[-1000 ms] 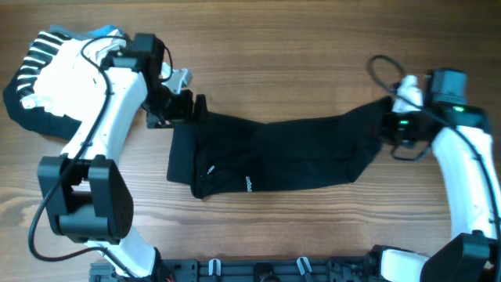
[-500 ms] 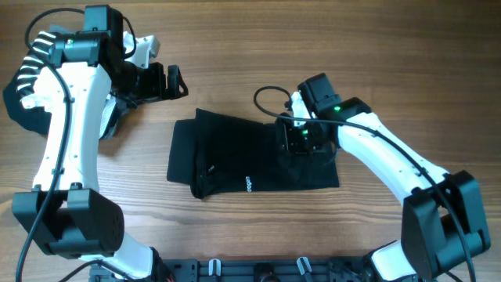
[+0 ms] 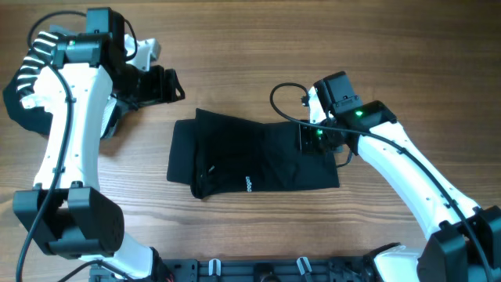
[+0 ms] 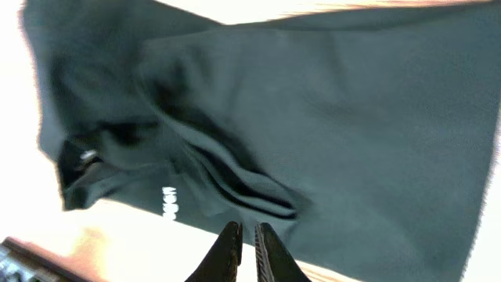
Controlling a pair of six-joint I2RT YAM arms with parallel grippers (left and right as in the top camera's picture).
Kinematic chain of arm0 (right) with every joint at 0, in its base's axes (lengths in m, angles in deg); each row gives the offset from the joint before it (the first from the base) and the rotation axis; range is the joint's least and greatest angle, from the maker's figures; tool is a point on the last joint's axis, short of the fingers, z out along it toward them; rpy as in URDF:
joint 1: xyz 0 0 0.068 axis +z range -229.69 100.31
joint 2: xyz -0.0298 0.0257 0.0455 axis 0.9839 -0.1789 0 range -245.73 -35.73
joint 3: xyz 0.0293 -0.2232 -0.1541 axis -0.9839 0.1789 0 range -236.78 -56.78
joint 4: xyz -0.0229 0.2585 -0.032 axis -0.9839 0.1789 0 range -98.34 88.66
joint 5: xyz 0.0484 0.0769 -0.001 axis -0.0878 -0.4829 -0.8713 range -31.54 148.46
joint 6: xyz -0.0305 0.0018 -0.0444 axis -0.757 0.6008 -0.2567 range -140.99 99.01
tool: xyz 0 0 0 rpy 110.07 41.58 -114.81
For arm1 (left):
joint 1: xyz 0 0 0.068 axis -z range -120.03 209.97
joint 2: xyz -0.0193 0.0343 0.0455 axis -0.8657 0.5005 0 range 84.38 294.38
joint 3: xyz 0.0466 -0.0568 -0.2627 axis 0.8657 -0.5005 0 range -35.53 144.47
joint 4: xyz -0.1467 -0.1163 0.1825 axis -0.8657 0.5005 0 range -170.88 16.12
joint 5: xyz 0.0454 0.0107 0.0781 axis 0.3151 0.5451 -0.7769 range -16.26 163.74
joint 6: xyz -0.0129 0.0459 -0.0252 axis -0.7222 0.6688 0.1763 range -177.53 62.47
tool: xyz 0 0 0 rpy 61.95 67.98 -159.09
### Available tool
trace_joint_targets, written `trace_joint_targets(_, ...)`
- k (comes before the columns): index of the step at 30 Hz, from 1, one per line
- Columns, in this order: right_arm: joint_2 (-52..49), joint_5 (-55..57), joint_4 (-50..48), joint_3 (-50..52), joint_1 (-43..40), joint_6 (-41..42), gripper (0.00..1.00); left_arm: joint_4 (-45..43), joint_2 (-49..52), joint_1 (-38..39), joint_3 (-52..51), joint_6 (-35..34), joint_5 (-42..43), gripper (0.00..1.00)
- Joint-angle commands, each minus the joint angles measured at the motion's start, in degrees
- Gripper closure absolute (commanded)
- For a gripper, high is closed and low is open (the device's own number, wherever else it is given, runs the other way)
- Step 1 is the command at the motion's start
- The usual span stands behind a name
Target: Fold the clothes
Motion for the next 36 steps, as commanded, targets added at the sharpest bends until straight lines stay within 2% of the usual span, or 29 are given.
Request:
trace_joint_targets(1, -3.58, 5.14, 1.62, -0.07, -0.02, 2.45, 0.90, -2.03, -0.61, -0.24, -6.54, 0.28, 0.00, 0.05)
trace_joint_targets(4, -8.83, 1.60, 0.00, 1.01, 0.07, 0.87, 0.91, -8.04, -0.61, -0.24, -15.61, 0.07, 0.55, 0.03)
trace_joint_targets(8, -15.28, -4.13, -0.72, 1.01, 0.37, -3.30, 0.92, -11.72, -0.61, -0.24, -21.35, 0.07, 3.02, 0.04)
trace_joint_targets(10, -17.77, -14.51, 0.09, 1.01, 1.77, -11.69, 0.96, -11.96, -0.61, -0.24, -22.47, 0.09, 3.02, 0.04)
trace_joint_targets(12, -17.77, -34.73, 0.09, 0.92, 4.98, -27.93, 0.96, -12.09, -0.61, -0.24, -22.56, 0.09, 3.02, 0.02)
trace_joint_targets(14, -16.33, -40.83, -0.22, 0.31, 7.96, -34.75, 0.96, -12.52, -0.61, -0.24, -22.56, 0.09, 3.02, 0.00)
trace_joint_targets(15, -14.73, -40.09, -1.09, -0.22, 9.31, -36.26, 0.96, -12.59, -0.61, -0.24, -22.56, 0.09, 3.02, 0.00)
trace_joint_targets(17, -12.66, -35.17, -3.04, -0.44, 9.20, -32.46, 0.95, -12.59, -0.61, -0.24, -22.58, 0.09, 3.02, 0.00)
trace_joint_targets(22, -6.16, -6.88, -4.35, -0.59, 3.28, -12.26, 0.91, -13.97, -0.61, -0.13, -23.71, 0.09, 4.31, 0.00)
trace_joint_targets(24, -4.42, -1.73, -3.43, -0.59, -0.22, -6.19, 0.86, -16.72, -0.61, 0.46, -26.05, 0.07, 6.51, 0.00)
trace_joint_targets(28, -4.09, -0.61, -0.50, -0.59, -7.54, 2.80, 0.78, -23.28, 0.17, 2.56, -32.46, 0.09, 6.54, 0.00)
trace_joint_targets(31, -4.09, -1.11, 0.39, -0.59, -10.29, 1.62, 0.78, -26.93, 1.73, 2.99, -35.50, 0.11, 6.36, 0.00)
trace_joint_targets(36, -4.26, -1.64, 1.42, -0.48, -10.40, -2.78, 0.76, -27.82, 4.63, 3.04, -35.80, 0.35, 2.95, 0.00)
